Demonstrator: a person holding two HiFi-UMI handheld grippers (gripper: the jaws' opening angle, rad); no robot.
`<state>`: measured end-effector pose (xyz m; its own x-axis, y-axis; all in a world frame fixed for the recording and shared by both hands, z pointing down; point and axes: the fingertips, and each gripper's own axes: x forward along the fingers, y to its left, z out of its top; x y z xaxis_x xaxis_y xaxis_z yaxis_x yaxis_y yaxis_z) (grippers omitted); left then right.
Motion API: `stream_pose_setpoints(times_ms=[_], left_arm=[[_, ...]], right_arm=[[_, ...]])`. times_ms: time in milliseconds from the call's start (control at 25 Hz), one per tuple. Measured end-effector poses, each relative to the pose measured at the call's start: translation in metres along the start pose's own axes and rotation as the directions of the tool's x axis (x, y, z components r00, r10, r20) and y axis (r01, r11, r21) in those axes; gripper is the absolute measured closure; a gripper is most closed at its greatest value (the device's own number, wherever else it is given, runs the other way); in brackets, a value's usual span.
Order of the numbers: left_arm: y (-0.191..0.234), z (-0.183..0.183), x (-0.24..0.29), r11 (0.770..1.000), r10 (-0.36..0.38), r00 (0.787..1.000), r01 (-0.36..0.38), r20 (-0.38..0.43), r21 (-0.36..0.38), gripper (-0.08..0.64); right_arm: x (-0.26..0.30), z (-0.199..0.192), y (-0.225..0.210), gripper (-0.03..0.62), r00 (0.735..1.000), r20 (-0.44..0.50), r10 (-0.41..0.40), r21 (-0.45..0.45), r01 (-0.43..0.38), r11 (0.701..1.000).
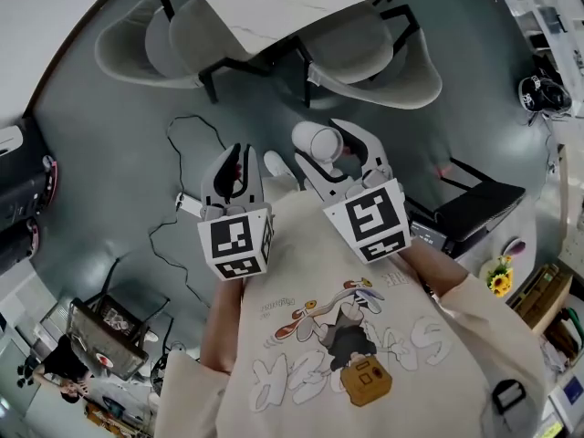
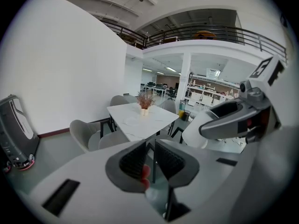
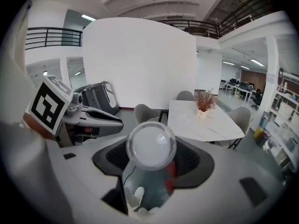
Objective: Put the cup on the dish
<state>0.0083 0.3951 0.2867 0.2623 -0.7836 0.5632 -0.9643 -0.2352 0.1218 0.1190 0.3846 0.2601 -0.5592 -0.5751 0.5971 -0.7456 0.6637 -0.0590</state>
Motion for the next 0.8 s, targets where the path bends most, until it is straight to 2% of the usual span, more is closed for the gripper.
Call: stream_pose_setpoints(times_ms=[280, 560, 800], left_arm=[[-0.001, 0.000, 0.002, 1.000, -0.019, 1.000, 0.019, -0.011, -0.020, 0.502], [0.028, 0.013, 0.002, 0.998, -0.041, 0.999, 0.043, 0.033, -0.051, 0.502], [0.046, 0.011, 0.010, 0.997, -0.060, 0.998, 0.061, 0.013, -0.055, 0.502]], right_arm=[[-0.001, -0.005, -0.006, 0.322, 1.000, -0.006, -0.027, 0.027, 0.027, 0.999], [0.027, 0.014, 0.011, 0.322, 0.999, 0.003, -0.047, 0.023, 0.047, 0.999], [0.044, 0.028, 0.013, 0.322, 0.998, 0.003, -0.068, 0.005, 0.068, 0.998]])
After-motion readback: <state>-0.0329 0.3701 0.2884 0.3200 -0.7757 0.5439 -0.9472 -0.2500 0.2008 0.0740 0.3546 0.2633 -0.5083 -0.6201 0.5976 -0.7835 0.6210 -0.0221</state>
